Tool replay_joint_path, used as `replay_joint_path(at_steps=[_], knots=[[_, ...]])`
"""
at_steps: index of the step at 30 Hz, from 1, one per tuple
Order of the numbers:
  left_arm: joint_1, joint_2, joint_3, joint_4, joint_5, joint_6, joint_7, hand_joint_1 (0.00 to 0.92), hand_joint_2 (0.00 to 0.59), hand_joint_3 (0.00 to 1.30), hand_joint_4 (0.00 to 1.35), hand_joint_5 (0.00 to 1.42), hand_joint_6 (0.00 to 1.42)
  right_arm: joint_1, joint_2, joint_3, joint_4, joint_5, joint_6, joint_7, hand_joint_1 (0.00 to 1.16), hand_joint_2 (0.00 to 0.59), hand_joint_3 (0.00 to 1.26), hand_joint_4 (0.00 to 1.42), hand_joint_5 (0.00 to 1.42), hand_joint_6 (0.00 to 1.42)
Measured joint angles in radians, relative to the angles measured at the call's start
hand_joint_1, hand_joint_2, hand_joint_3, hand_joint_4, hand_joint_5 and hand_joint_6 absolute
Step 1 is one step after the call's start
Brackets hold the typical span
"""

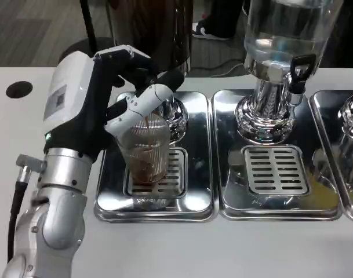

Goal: Grasp the cup under the faucet to collect the drink, then remove the cup.

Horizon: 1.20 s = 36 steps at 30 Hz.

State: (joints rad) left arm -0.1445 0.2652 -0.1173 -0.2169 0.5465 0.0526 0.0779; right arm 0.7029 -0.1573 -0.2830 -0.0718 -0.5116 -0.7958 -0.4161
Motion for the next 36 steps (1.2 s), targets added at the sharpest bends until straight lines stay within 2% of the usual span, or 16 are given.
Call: replay_joint_path(at_steps=[16, 25, 36], knots=[[0.004, -0.006, 0.006, 0.000, 0.000, -0.006, 0.000, 0.000, 0.061, 0.68, 0.62, 0.56, 0.56, -0.001, 0.000, 0.000, 0.001, 0.000, 0.000, 0.000, 0.64, 0.531, 0.33, 0.28, 0.22, 0.08], [0.007, -0.006, 0.010, 0.000, 0.001, -0.010, 0.000, 0.000, 0.060, 0.68, 0.57, 0.54, 0.57, 0.000, 0.000, 0.000, 0.001, 0.000, 0.000, 0.000, 0.64, 0.533, 0.33, 0.28, 0.22, 0.08], [0.018, -0.010, 0.017, -0.004, 0.000, -0.016, 0.000, 0.000, 0.059, 0.66, 0.40, 0.51, 0.54, 0.002, 0.000, 0.000, 0.000, 0.001, 0.000, 0.000, 0.64, 0.525, 0.33, 0.28, 0.22, 0.08]])
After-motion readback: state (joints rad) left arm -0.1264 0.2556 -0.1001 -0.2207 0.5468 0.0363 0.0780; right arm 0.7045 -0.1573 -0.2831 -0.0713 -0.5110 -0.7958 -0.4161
